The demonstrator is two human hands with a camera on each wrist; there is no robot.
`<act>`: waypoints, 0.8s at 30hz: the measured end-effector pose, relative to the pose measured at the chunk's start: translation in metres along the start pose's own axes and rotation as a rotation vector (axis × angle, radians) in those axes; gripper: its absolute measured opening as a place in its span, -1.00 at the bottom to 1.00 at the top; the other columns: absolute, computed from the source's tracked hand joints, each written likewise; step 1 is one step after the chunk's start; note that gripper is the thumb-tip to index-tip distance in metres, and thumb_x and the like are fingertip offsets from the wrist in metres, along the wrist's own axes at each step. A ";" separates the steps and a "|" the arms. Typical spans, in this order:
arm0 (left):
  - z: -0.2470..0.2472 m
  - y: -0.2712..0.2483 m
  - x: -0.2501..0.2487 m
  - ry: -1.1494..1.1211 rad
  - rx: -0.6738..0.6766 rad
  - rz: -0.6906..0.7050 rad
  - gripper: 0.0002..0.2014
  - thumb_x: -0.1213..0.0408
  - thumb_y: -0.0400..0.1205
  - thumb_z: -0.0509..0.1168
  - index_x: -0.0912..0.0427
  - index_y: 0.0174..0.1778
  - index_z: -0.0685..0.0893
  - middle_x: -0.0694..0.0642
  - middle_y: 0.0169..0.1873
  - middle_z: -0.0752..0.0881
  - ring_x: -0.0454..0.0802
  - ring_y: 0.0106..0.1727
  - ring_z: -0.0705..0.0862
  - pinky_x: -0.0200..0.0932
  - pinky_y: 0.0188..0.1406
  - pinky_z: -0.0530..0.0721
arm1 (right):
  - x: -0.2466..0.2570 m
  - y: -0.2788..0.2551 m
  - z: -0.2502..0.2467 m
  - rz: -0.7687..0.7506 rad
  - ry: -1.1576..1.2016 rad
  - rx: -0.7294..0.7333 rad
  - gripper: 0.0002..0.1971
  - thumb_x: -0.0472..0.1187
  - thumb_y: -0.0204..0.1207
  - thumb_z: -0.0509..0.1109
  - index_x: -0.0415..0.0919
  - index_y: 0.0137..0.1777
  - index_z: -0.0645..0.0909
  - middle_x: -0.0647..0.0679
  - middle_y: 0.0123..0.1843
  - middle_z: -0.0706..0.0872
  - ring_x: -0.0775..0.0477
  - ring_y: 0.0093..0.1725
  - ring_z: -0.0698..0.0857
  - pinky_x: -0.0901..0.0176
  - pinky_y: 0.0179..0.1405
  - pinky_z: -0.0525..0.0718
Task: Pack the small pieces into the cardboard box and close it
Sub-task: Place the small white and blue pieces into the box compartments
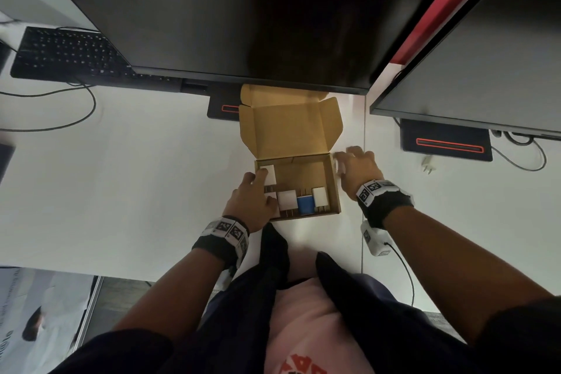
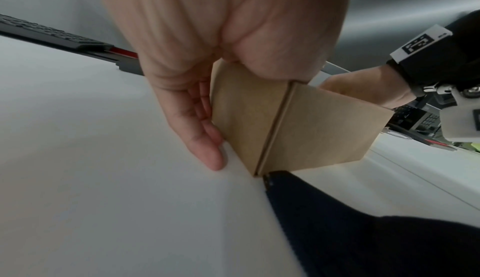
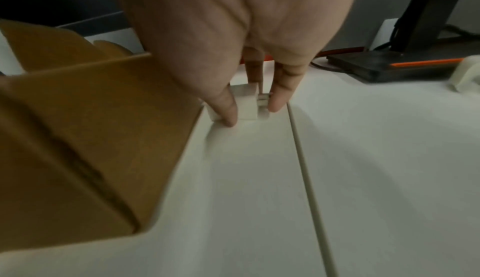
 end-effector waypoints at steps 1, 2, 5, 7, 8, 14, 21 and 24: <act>0.000 0.000 0.000 0.006 0.000 -0.005 -0.42 0.09 0.64 0.23 0.05 0.58 0.25 0.20 0.31 0.50 0.34 0.17 0.65 0.15 0.11 0.62 | 0.000 0.000 0.003 0.000 0.009 -0.012 -0.46 -0.28 0.54 0.45 0.04 0.50 0.46 -0.20 0.46 0.48 -0.36 0.40 0.48 -0.20 0.21 0.68; -0.001 0.000 0.000 0.010 0.000 -0.011 -0.41 0.09 0.64 0.23 0.06 0.59 0.24 0.21 0.32 0.50 0.36 0.18 0.65 0.16 0.12 0.62 | -0.001 -0.001 0.004 0.015 0.046 -0.029 -0.48 -0.27 0.55 0.46 0.01 0.49 0.47 -0.23 0.42 0.51 -0.37 0.37 0.52 -0.19 0.20 0.68; -0.002 -0.001 -0.002 0.023 0.005 -0.019 -0.37 0.04 0.64 0.25 0.04 0.61 0.20 0.20 0.34 0.49 0.39 0.21 0.64 0.19 0.14 0.64 | -0.011 -0.010 -0.002 0.109 0.271 -0.108 -0.52 -0.12 0.60 0.45 -0.11 0.50 0.45 -0.25 0.35 0.58 -0.34 0.28 0.65 -0.12 0.20 0.66; -0.002 -0.001 -0.003 0.039 0.005 -0.019 -0.33 -0.03 0.63 0.28 0.04 0.61 0.19 0.20 0.36 0.48 0.38 0.23 0.64 0.17 0.13 0.64 | -0.015 -0.022 -0.015 0.124 0.418 -0.223 -0.48 -0.04 0.60 0.46 -0.17 0.50 0.44 -0.24 0.31 0.65 -0.30 0.25 0.68 -0.09 0.20 0.65; -0.002 -0.001 -0.003 0.048 0.008 -0.020 -0.31 -0.05 0.61 0.31 0.04 0.60 0.20 0.19 0.35 0.49 0.38 0.22 0.65 0.15 0.09 0.62 | -0.014 -0.029 -0.024 0.107 0.484 -0.292 -0.46 -0.02 0.59 0.47 -0.17 0.50 0.43 -0.21 0.26 0.68 -0.26 0.20 0.69 -0.04 0.17 0.67; 0.000 0.003 -0.004 0.092 0.017 -0.040 -0.28 -0.16 0.52 0.38 0.00 0.49 0.24 0.14 0.25 0.49 0.34 0.15 0.66 0.08 -0.04 0.57 | 0.038 -0.061 -0.065 -0.179 0.663 -0.368 -0.59 0.07 0.61 0.42 0.04 0.36 0.40 0.08 -0.05 0.69 0.21 -0.20 0.65 0.29 -0.24 0.65; -0.001 0.003 -0.006 0.061 0.025 -0.060 -0.21 -0.12 0.51 0.44 0.00 0.55 0.19 0.08 0.08 0.44 0.24 0.03 0.66 0.02 -0.10 0.54 | 0.108 -0.048 -0.036 -0.254 0.377 -0.047 -0.67 -0.06 0.56 0.47 -0.14 0.21 0.49 -0.15 0.02 0.65 -0.22 0.02 0.64 -0.09 0.02 0.72; -0.001 0.002 -0.006 0.031 0.020 -0.068 -0.22 -0.11 0.52 0.43 -0.01 0.57 0.20 0.07 0.07 0.43 0.27 0.06 0.66 0.00 -0.07 0.54 | 0.115 -0.037 -0.025 -0.177 0.400 0.004 -0.66 -0.11 0.51 0.48 -0.12 0.22 0.48 -0.15 -0.01 0.62 -0.25 0.01 0.66 -0.09 -0.01 0.73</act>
Point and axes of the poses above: each hand's wrist, its own y-axis towards the middle knuckle, its own z-axis out of the palm, x = y × z, the point moved 9 cm from there along y, towards the middle knuckle
